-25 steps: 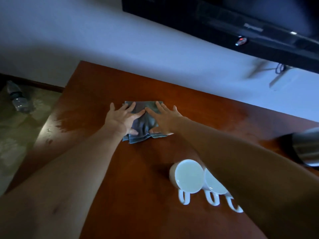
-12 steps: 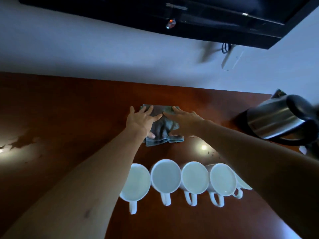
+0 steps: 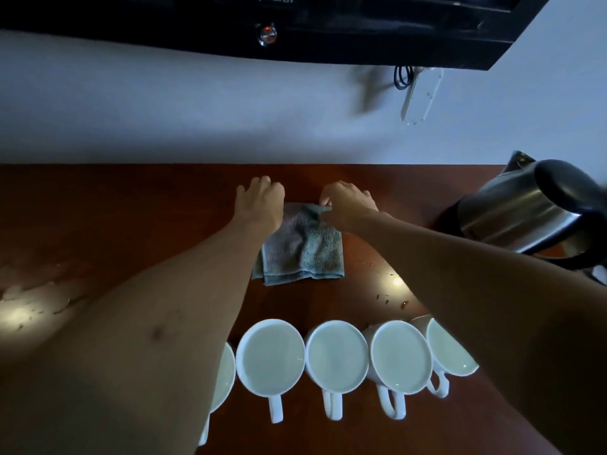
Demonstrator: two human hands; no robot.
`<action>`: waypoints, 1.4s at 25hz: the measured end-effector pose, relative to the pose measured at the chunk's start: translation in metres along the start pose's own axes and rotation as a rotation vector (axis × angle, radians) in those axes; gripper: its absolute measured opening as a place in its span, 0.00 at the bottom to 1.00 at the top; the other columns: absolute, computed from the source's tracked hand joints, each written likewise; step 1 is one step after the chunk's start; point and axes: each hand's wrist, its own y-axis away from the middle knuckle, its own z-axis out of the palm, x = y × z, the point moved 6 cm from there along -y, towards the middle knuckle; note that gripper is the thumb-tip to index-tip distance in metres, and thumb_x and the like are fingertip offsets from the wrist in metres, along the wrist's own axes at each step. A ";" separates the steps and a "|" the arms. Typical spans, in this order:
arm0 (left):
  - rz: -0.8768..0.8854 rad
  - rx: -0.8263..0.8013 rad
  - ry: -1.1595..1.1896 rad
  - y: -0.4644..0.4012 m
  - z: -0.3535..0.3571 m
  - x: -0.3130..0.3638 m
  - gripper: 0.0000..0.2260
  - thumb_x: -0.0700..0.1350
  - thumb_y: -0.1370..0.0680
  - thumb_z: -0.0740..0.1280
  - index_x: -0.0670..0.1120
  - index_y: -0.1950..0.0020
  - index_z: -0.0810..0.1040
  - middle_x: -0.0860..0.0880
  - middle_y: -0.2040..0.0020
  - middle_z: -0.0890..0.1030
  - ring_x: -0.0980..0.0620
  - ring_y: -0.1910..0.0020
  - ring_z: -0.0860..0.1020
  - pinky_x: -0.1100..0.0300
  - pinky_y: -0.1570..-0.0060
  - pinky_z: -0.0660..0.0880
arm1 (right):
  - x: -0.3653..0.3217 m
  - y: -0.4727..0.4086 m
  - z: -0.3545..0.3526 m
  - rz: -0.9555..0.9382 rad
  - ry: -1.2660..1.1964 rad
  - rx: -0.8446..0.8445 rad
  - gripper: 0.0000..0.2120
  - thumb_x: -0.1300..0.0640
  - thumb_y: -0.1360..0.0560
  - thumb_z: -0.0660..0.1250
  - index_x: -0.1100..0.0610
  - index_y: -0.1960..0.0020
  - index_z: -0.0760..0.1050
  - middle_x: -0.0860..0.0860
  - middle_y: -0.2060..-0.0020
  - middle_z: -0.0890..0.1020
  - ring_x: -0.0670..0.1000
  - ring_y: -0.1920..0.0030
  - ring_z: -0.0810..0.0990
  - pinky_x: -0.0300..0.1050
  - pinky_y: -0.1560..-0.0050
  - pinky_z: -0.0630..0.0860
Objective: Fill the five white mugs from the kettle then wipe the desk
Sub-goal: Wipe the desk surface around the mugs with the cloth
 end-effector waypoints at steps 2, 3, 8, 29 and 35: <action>0.000 0.020 -0.010 0.005 -0.003 0.006 0.02 0.39 0.18 0.67 0.45 0.48 0.75 0.46 0.53 0.77 0.42 0.42 0.78 0.45 0.36 0.67 | 0.000 0.002 -0.008 -0.009 0.023 0.015 0.08 0.60 0.22 0.70 0.52 0.44 0.80 0.50 0.42 0.83 0.54 0.36 0.78 0.55 0.35 0.65; 0.010 0.021 -0.004 0.008 -0.010 0.009 0.04 0.39 0.18 0.67 0.46 0.51 0.74 0.47 0.57 0.77 0.41 0.44 0.79 0.46 0.36 0.67 | -0.001 0.004 -0.015 -0.019 0.045 0.016 0.08 0.60 0.23 0.69 0.52 0.45 0.80 0.51 0.44 0.84 0.55 0.38 0.79 0.55 0.35 0.65; 0.047 0.142 0.043 0.014 -0.080 0.010 0.05 0.46 0.19 0.68 0.45 0.46 0.77 0.43 0.46 0.83 0.40 0.42 0.80 0.51 0.39 0.68 | -0.013 0.019 -0.082 -0.052 0.023 0.130 0.10 0.61 0.23 0.66 0.52 0.43 0.78 0.52 0.45 0.84 0.57 0.42 0.80 0.55 0.35 0.64; 0.165 -0.302 -0.228 0.064 0.036 0.019 0.46 0.66 0.23 0.67 0.51 0.16 0.44 0.49 0.15 0.42 0.47 0.16 0.45 0.36 0.21 0.50 | -0.010 0.058 0.041 -0.218 0.260 -0.251 0.51 0.41 0.25 0.73 0.49 0.16 0.43 0.52 0.16 0.45 0.56 0.17 0.44 0.66 0.22 0.51; 0.226 -0.277 -0.259 0.020 0.033 0.081 0.47 0.66 0.24 0.68 0.51 0.16 0.44 0.49 0.15 0.43 0.47 0.16 0.46 0.35 0.21 0.51 | 0.053 0.037 0.015 -0.144 0.190 -0.217 0.52 0.39 0.27 0.74 0.46 0.16 0.43 0.51 0.16 0.45 0.55 0.17 0.46 0.68 0.23 0.51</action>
